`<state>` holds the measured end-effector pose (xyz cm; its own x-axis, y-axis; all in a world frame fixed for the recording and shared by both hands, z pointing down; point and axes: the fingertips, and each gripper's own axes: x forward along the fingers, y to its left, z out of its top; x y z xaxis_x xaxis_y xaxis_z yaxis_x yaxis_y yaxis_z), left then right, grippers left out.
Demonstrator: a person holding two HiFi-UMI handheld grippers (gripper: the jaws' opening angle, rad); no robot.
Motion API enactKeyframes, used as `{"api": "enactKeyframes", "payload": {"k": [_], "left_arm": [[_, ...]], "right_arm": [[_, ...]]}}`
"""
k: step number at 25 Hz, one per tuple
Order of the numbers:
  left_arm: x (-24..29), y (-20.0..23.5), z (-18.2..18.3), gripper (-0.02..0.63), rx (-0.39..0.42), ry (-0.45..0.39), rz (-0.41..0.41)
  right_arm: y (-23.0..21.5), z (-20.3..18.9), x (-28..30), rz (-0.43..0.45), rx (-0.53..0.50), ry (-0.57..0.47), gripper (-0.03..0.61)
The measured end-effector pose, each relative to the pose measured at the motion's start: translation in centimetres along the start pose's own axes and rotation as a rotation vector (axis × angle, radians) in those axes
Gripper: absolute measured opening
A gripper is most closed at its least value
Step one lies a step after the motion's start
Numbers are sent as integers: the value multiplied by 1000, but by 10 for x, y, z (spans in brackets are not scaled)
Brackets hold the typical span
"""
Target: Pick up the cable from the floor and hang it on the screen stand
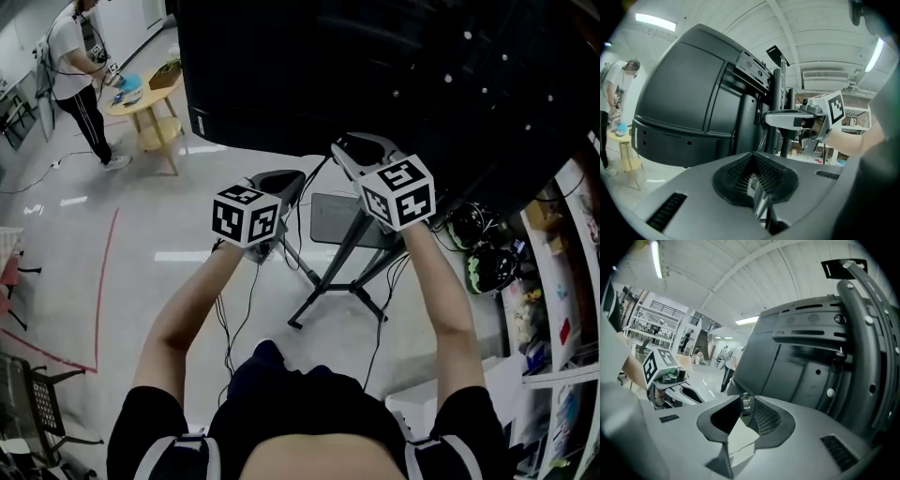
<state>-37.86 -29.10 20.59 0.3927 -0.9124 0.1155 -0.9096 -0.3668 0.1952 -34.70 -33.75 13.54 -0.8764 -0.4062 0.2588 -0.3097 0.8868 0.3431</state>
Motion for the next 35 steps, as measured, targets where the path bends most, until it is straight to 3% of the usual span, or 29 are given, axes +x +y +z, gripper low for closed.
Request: {"api": "enactKeyframes", "payload": {"k": [9, 14, 22, 26, 35], "left_arm": [[-5, 43, 53, 6, 71, -30, -69], [-7, 52, 83, 6, 39, -61, -97], [-13, 77, 143, 6, 68, -58, -75], [-14, 81, 186, 6, 76, -102, -100], [-17, 104, 280, 6, 183, -213, -39]], "right_arm": [[-14, 77, 35, -75, -87, -19, 104], [-22, 109, 39, -110, -142, -19, 104], [-43, 177, 46, -173, -224, -41, 104], [-56, 220, 42, -209, -282, -52, 104], [-89, 299, 50, -282, -407, -35, 104]]}}
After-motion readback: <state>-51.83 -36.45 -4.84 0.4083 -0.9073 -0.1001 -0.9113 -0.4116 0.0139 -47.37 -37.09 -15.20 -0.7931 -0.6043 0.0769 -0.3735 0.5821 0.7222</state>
